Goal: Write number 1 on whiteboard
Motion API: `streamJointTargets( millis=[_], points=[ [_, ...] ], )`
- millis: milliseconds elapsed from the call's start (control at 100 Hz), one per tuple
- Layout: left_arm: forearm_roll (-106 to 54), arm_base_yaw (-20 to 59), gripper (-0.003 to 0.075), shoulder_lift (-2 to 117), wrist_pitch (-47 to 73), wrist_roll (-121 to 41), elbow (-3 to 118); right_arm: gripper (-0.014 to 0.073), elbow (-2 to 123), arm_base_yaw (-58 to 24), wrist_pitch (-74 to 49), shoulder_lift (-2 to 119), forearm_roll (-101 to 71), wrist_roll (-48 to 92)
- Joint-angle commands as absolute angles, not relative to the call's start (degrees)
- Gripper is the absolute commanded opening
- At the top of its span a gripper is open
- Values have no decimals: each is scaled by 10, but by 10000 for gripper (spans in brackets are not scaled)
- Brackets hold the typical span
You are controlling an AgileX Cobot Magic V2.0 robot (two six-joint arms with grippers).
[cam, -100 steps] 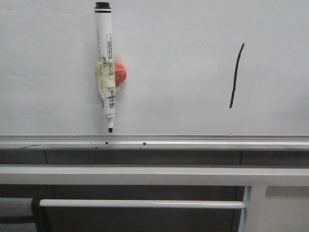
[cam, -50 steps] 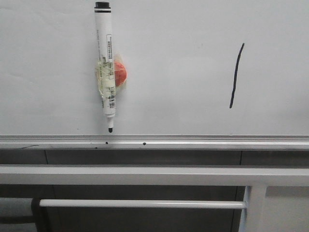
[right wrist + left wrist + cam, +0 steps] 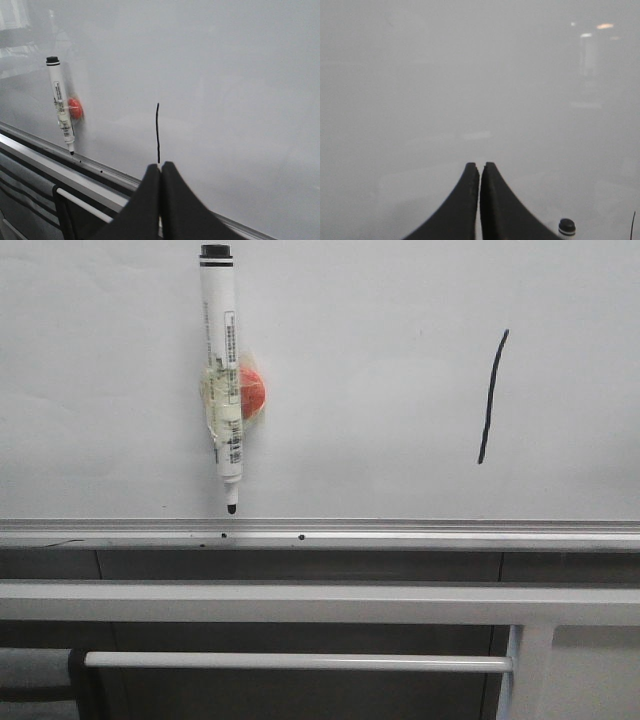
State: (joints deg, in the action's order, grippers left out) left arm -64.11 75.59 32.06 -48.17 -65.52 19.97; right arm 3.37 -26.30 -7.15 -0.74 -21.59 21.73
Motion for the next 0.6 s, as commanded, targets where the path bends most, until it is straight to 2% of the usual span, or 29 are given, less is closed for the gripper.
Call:
streamJointTargets(
  millis=[0,130,220,370,590],
  points=[
    [-589,675,-20,287,-399,-602,217,-64,48,-260,-25,-11,-218,224],
    [-590,509,-20,215,-194,-561,217,-64,48,-260,-25,-11,-218,224],
    [-594,408,-20,168,-107,-546,217,-64,48,-260,-25,-11,-218,224],
    [-610,270,-20,113,-74,-546,217,-64,48,-260,-25,-11,-218,224],
    [-666,174,-20,104,-48,-535,216,-64,48,-260,-25,-11,-218,224]
  ],
)
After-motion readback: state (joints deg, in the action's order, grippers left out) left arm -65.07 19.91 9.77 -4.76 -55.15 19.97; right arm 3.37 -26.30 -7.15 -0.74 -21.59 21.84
